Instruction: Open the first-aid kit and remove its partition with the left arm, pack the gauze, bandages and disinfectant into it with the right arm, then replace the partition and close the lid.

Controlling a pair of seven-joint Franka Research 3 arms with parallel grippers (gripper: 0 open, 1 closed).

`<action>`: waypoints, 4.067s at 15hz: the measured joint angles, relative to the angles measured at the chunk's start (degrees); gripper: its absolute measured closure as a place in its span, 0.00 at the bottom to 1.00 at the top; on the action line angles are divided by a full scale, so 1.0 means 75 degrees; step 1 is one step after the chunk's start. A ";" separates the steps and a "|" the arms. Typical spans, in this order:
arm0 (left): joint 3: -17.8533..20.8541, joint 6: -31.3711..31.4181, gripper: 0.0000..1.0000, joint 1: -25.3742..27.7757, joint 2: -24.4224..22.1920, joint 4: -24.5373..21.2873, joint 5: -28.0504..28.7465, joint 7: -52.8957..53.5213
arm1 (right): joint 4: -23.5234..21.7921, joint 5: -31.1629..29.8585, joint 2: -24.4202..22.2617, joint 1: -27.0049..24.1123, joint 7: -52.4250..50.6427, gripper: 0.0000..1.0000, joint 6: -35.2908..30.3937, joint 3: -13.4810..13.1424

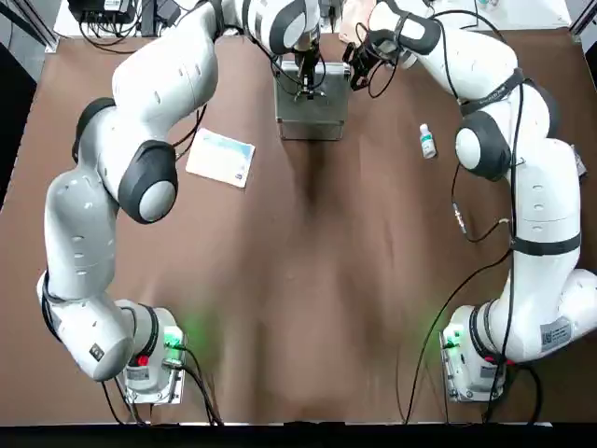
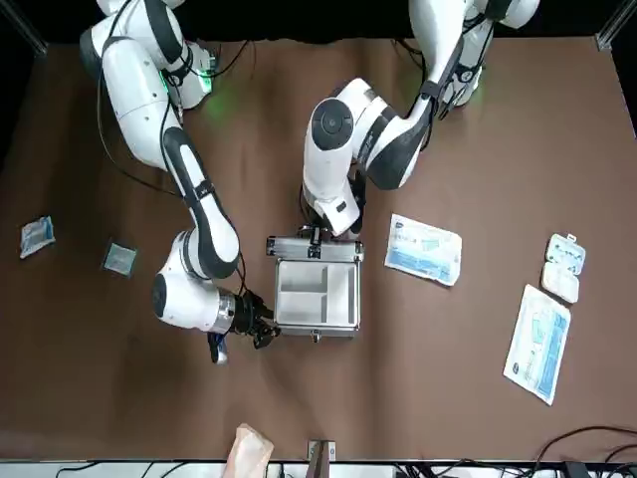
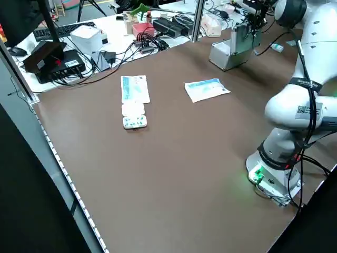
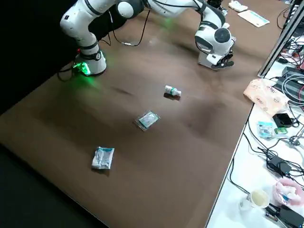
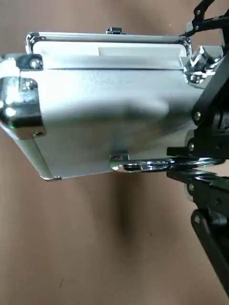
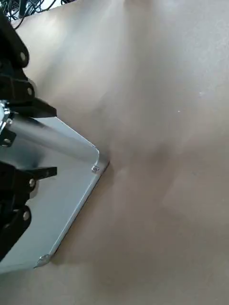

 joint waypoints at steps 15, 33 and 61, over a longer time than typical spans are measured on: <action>-0.0216 -0.0204 0.64 -0.0001 0.0080 -0.0350 0.0000 0.0193 | -0.0001 0.0002 0.0002 0.0000 0.0014 0.53 0.0009 -0.0002; -0.0595 -0.0993 0.22 0.0003 0.0001 -0.0351 0.0033 0.0195 | -0.0003 0.0002 0.0002 0.0000 0.0018 0.52 0.0010 -0.0002; -0.0653 -0.2126 0.07 0.0591 -0.1910 -0.0263 0.0035 0.4674 | 0.0030 0.0006 -0.0057 -0.0105 0.0028 0.47 -0.0041 -0.0009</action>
